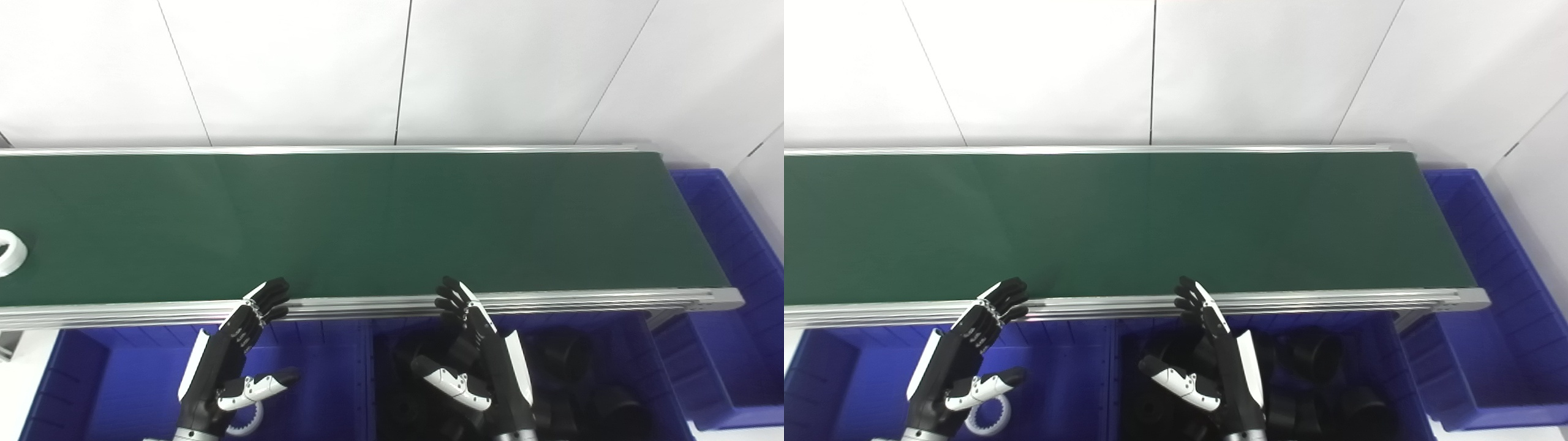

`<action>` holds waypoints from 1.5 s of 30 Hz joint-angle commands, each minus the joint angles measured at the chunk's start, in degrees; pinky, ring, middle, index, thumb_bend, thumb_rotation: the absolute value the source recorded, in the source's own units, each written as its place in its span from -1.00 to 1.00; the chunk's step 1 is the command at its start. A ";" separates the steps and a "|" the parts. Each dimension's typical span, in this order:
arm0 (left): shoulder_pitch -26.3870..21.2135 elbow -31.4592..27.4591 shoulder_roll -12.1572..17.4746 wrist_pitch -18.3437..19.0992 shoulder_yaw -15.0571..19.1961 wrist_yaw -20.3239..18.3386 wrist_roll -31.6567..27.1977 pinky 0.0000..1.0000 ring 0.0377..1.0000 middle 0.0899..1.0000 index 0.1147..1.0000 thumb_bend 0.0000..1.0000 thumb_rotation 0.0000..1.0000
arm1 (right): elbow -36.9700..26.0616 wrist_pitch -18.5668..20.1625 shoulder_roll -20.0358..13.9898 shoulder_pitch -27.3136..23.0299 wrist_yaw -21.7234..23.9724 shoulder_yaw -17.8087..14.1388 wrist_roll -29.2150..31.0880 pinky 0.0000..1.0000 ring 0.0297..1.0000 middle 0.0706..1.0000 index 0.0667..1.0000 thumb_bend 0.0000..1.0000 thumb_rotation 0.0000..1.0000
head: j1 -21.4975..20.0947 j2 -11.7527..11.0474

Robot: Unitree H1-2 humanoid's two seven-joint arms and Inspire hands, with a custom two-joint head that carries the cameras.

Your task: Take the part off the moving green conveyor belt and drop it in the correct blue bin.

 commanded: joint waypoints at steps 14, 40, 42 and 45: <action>-0.26 -0.79 0.32 -1.39 -0.77 0.26 -0.19 0.65 0.72 0.72 0.67 0.88 -0.18 | -1.87 -0.93 0.07 -0.11 0.39 -0.12 0.34 0.50 0.61 0.68 0.77 0.43 0.07 | 2.88 -0.53; -0.78 -4.24 4.65 -1.39 -20.44 23.57 7.34 0.48 0.62 0.66 0.54 0.98 -0.33 | 1.09 -3.95 -6.96 -0.25 -0.54 -0.41 5.12 0.48 0.61 0.67 0.79 0.06 -0.13 | 25.49 -16.20; -1.01 -4.66 5.16 -1.39 -21.12 24.82 7.86 0.49 0.63 0.66 0.55 0.98 -0.30 | 1.49 -3.97 -7.05 -0.43 -1.10 -0.16 5.15 0.48 0.59 0.66 0.78 0.04 -0.22 | 24.96 -17.07; -1.59 -5.08 5.68 -1.39 -22.05 27.02 8.23 0.49 0.63 0.66 0.55 1.00 -0.27 | 2.44 -3.99 -7.31 -0.87 -2.07 0.23 5.22 0.45 0.58 0.64 0.76 0.04 -0.26 | 24.89 -19.24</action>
